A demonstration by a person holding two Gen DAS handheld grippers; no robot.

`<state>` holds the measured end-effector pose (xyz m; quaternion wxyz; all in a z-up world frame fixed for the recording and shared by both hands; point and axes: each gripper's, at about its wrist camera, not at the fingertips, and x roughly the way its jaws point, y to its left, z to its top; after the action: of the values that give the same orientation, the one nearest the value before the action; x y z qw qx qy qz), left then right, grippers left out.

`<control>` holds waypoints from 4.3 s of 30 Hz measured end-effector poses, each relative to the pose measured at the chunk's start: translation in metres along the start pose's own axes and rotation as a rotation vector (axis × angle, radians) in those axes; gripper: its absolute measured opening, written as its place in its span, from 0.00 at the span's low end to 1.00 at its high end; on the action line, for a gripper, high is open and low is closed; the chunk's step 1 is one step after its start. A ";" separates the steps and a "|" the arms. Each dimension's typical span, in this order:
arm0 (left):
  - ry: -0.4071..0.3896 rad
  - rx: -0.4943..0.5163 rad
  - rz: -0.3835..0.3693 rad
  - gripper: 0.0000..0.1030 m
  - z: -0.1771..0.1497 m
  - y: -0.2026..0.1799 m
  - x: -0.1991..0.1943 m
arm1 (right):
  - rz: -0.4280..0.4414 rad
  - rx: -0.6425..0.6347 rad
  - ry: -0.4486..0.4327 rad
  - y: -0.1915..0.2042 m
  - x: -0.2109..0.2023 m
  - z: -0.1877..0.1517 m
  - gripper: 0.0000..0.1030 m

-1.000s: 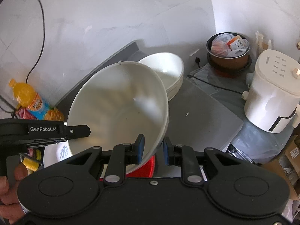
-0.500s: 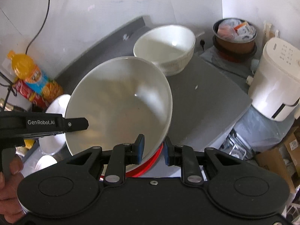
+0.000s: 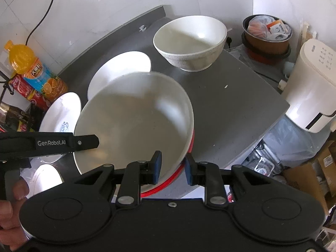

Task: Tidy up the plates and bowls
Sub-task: 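Carry the cream-white bowl with both grippers and lower it into the red bowl, then open both grippers and release the bowl inside the red bowl, then move both grippers to the other cream-white bowl and close on its rim, then carry the second cream-white bowl and lower it onto the bowl stack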

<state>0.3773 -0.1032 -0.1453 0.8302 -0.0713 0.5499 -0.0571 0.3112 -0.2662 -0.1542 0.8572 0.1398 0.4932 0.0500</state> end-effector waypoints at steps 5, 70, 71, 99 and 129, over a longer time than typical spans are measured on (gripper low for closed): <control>-0.002 0.003 0.014 0.08 -0.002 0.001 0.004 | -0.009 -0.013 -0.001 0.000 0.002 0.002 0.25; -0.151 -0.074 -0.028 0.80 0.096 -0.049 -0.007 | 0.022 0.207 -0.226 -0.080 -0.008 0.096 0.95; -0.147 -0.080 -0.026 0.80 0.099 -0.050 -0.002 | 0.028 0.203 -0.221 -0.082 -0.004 0.100 0.94; -0.046 -0.184 0.005 0.52 0.141 -0.077 0.093 | 0.119 0.213 -0.047 -0.118 0.088 0.154 0.40; -0.078 -0.173 -0.066 0.09 0.133 -0.063 0.058 | 0.136 0.178 -0.083 -0.088 0.058 0.139 0.21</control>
<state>0.5214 -0.1681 -0.1351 0.8395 -0.1631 0.5171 -0.0340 0.4557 -0.3635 -0.1621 0.8557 0.2506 0.4490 0.0582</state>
